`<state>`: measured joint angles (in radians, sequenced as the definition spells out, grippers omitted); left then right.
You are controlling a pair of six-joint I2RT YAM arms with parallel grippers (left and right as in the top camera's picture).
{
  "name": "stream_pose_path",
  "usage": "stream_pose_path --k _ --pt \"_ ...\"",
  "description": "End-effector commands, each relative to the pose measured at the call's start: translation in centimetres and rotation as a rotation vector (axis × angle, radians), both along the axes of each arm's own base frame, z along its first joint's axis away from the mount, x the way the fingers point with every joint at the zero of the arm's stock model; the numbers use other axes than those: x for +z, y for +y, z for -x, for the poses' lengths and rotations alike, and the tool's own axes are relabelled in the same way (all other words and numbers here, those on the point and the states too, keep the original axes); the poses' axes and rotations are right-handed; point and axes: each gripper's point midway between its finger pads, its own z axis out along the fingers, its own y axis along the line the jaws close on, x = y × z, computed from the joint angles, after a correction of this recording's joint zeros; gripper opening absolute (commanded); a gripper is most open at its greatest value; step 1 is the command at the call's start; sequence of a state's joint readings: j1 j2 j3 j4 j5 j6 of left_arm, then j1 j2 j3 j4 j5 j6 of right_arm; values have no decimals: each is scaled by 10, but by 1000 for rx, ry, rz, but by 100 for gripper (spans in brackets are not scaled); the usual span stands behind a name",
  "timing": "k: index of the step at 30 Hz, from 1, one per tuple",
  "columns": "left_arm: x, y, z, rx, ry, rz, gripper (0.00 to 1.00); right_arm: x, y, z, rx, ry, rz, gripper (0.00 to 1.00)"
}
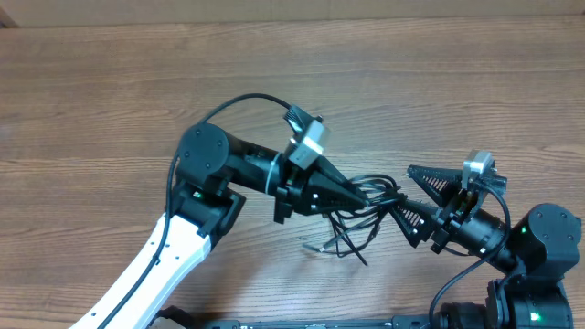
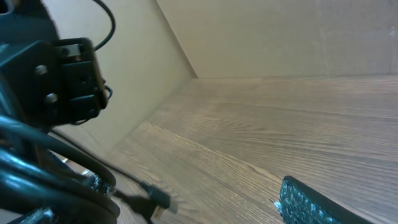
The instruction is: Untangle cables
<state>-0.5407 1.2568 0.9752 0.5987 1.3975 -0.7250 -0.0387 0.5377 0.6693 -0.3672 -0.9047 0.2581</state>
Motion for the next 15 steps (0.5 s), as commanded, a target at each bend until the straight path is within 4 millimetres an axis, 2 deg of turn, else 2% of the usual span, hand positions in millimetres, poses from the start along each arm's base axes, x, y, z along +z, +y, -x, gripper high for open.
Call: stream_pose_path --k 1,5,10,15 --pt "12 -2 8 -5 -58 35 4 3 -6 -6 -52 -12 7 85" --pt "10 -2 8 -10 -40 23 4 7 -4 -4 -32 -29 3 86" --pt "-1 -7 -1 29 38 -20 4 16 4 4 35 -69 -10 86" --pt "-4 -10 4 12 33 -27 4 16 -3 -4 -27 -60 -12 85"
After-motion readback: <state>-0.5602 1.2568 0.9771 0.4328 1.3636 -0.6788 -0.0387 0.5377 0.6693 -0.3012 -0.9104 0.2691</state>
